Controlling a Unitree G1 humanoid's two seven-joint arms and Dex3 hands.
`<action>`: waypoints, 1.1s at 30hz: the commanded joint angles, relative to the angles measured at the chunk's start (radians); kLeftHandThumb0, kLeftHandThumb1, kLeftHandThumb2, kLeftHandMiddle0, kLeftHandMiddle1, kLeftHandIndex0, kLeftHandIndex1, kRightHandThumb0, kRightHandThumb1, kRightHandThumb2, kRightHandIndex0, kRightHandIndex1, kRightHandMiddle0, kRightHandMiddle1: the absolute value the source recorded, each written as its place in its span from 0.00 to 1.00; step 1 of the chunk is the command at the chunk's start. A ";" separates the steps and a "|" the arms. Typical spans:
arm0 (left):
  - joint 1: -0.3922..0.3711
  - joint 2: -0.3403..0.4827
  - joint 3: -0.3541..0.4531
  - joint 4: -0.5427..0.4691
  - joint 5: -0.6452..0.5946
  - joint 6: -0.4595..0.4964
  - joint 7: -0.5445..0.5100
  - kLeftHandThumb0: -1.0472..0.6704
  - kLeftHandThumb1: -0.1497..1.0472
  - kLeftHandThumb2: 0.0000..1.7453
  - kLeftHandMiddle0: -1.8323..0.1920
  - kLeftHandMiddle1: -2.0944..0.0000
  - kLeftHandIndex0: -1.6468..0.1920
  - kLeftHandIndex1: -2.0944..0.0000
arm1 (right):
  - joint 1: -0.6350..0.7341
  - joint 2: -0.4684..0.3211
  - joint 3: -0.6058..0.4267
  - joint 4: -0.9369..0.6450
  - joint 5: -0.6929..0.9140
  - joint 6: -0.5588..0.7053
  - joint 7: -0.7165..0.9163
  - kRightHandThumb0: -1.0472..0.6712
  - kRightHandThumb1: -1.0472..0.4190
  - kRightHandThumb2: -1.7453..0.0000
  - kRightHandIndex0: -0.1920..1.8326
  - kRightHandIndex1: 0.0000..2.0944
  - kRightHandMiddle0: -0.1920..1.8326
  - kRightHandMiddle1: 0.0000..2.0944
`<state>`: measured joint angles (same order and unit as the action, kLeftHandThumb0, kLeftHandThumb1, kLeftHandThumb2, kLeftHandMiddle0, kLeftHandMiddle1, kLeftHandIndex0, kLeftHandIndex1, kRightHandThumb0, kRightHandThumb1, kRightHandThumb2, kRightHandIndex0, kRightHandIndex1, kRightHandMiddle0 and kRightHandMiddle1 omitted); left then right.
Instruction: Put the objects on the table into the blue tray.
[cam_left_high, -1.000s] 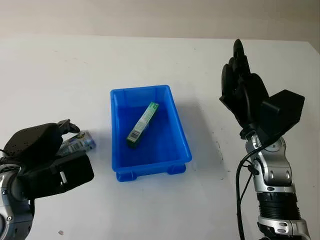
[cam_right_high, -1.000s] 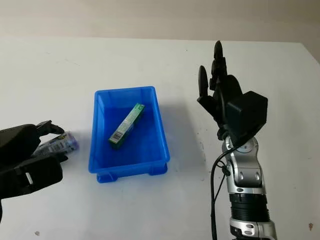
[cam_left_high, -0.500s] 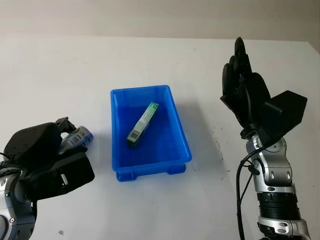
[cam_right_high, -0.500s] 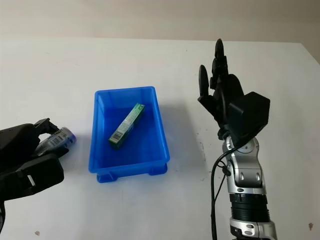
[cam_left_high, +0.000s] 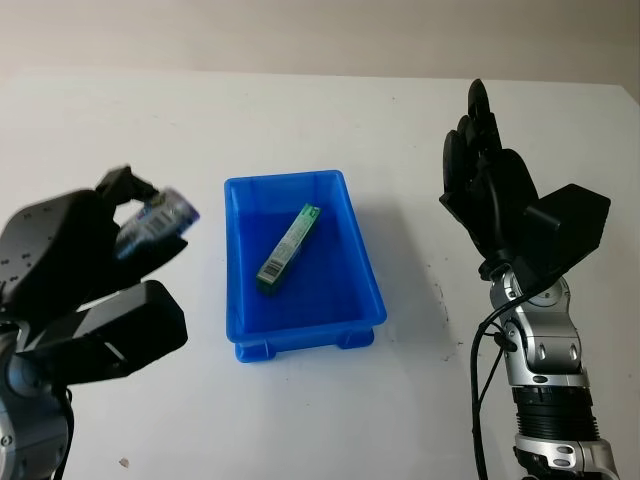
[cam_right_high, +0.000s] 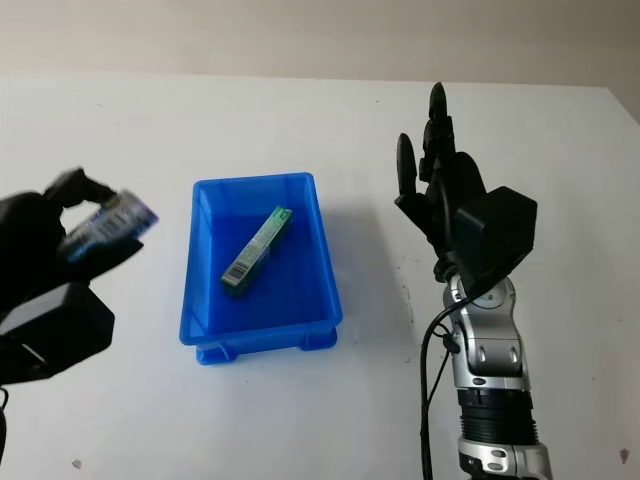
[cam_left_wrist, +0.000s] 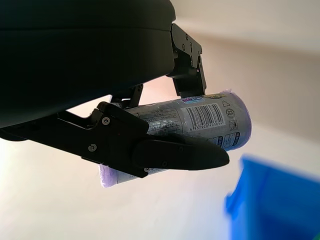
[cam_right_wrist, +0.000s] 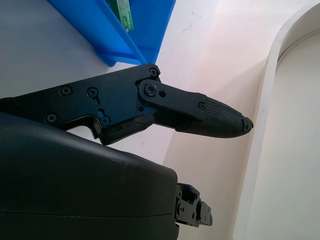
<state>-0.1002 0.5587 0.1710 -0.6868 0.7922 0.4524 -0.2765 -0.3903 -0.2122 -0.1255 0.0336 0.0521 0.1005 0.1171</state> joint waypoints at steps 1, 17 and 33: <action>-0.066 -0.031 0.034 -0.015 -0.036 -0.033 0.059 0.33 1.00 0.20 0.52 0.00 0.72 0.01 | 0.006 -0.001 0.001 -0.005 0.003 0.000 0.001 0.20 0.00 0.62 0.00 0.00 0.00 0.00; -0.394 -0.018 -0.119 0.175 -0.200 -0.309 0.082 0.37 1.00 0.15 0.52 0.00 0.75 0.01 | -0.006 0.016 0.015 0.005 0.001 0.003 -0.006 0.22 0.00 0.60 0.00 0.00 0.00 0.00; -0.408 -0.128 -0.445 0.434 -0.017 -0.531 0.099 0.35 1.00 0.24 0.23 0.00 0.55 0.00 | 0.031 0.018 0.024 -0.039 -0.015 0.023 -0.028 0.21 0.00 0.62 0.00 0.00 0.00 0.00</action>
<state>-0.5109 0.4391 -0.2581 -0.2707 0.7622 -0.0682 -0.1909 -0.3711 -0.1954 -0.1032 0.0233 0.0406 0.1169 0.0942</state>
